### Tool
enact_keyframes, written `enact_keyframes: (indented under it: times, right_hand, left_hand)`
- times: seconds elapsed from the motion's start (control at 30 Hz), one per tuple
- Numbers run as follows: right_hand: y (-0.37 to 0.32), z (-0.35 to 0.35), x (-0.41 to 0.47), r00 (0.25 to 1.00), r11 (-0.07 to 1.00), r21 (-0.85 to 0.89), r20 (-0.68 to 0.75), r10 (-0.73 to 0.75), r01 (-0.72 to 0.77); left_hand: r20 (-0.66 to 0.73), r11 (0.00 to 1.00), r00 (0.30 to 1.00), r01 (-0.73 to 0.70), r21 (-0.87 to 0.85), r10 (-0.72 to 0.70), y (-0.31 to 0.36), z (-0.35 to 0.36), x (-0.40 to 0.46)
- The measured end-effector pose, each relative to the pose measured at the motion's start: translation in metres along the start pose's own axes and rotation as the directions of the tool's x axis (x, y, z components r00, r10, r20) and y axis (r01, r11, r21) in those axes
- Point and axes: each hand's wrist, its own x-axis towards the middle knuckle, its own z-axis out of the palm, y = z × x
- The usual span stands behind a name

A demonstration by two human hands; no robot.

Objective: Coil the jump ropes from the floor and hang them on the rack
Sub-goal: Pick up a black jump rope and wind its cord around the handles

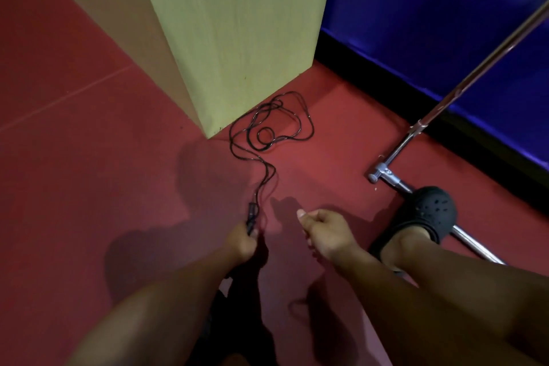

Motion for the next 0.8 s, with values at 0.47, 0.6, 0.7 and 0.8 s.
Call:
enact_keyframes:
  times: [0.47,0.6,0.7,0.8]
  right_hand:
    - [-0.109,-0.169,-0.16,0.742,0.744,-0.479,-0.246,-0.623,0.466]
    - [-0.122,-0.163,-0.23,0.727,0.722,-0.356,-0.149,-0.67,0.593]
    - [-0.101,-0.151,-0.254,0.682,0.664,-0.267,-0.032,-0.73,0.698]
    - [-0.057,-0.143,-0.267,0.682,0.654,-0.232,0.067,-0.728,0.72]
  left_hand:
    - [0.581,0.772,0.597,-0.629,-0.089,0.553,0.21,-0.091,-0.239]
    - [0.531,0.76,0.611,-0.642,-0.103,0.587,0.2,-0.1,-0.306]
    - [0.437,0.759,0.656,-0.642,-0.108,0.616,0.175,-0.093,-0.33]
    - [0.369,0.691,0.67,-0.717,0.095,0.644,0.148,-0.071,-0.339]
